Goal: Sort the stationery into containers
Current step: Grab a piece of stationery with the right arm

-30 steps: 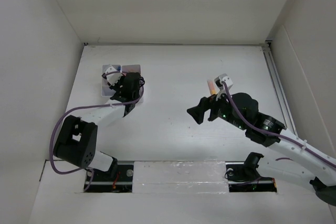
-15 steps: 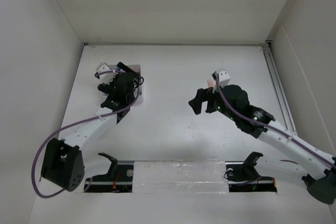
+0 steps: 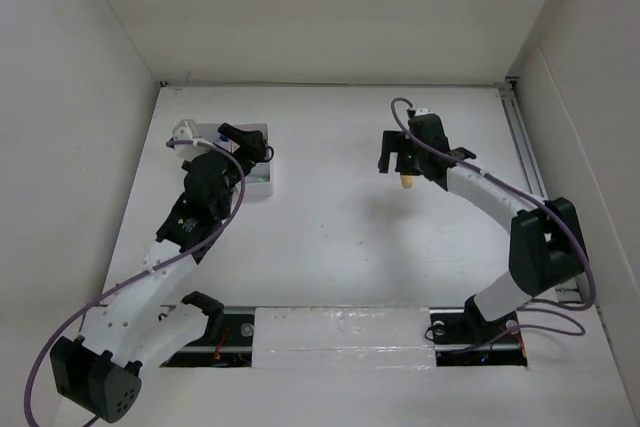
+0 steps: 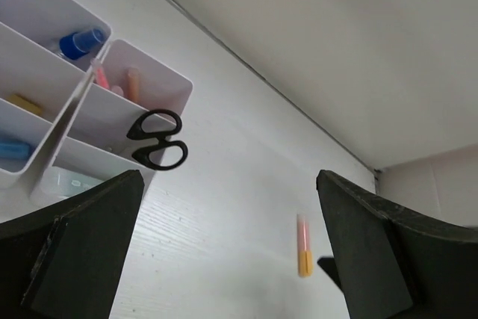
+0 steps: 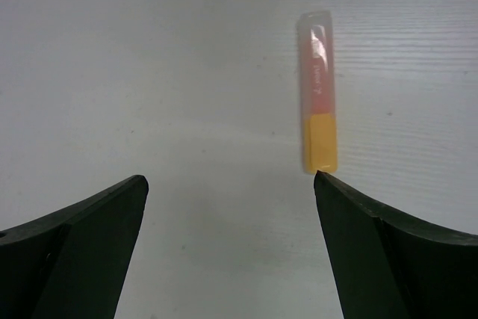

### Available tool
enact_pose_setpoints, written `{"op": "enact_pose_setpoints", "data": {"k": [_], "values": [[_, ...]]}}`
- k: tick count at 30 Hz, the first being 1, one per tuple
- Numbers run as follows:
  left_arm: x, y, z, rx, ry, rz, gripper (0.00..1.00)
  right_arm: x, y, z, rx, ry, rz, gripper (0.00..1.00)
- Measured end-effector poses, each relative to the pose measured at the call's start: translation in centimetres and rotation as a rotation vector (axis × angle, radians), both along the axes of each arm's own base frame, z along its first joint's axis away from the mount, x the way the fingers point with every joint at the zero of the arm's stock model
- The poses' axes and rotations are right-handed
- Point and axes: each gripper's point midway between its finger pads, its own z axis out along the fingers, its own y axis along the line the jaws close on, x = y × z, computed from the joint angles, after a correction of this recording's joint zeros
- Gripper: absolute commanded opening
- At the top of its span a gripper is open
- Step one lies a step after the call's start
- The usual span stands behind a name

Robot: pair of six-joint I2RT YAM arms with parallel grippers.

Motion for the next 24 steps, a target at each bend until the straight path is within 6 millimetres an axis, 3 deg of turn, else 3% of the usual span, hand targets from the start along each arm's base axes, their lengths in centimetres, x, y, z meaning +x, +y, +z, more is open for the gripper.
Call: {"op": "enact_pose_setpoints", "data": {"k": [5,10,12,15,18,20,24], "values": [[-1.4,-0.7,-0.5,-0.013,0.002,-0.069,1.0,3.1,-2.4,-1.8,-0.032,0.042,-0.067,0.96],[-1.5,-1.0,-1.0,-0.01,0.018,-0.088,1.0,5.2,-3.1,-4.4,-0.066,0.094,-0.09,0.92],[-1.5,-1.0,-1.3,-0.004,0.032,-0.088,1.0,5.1,-3.4,-5.7,-0.073,0.13,-0.091,0.89],[-1.5,-1.0,-1.6,0.001,0.04,-0.088,1.0,4.6,-4.3,-7.4,-0.089,0.191,-0.106,0.77],[-1.6,-1.0,-1.6,0.003,0.042,-0.088,1.0,4.0,-4.9,-8.6,-0.102,0.24,-0.114,0.74],[-1.6,-0.9,-1.5,0.002,0.039,-0.089,1.0,3.5,-5.2,-9.0,-0.111,0.272,-0.116,0.74],[-1.6,-0.9,-1.4,0.001,0.036,-0.089,1.0,3.2,-5.5,-9.1,-0.144,0.316,-0.112,0.64]]}}
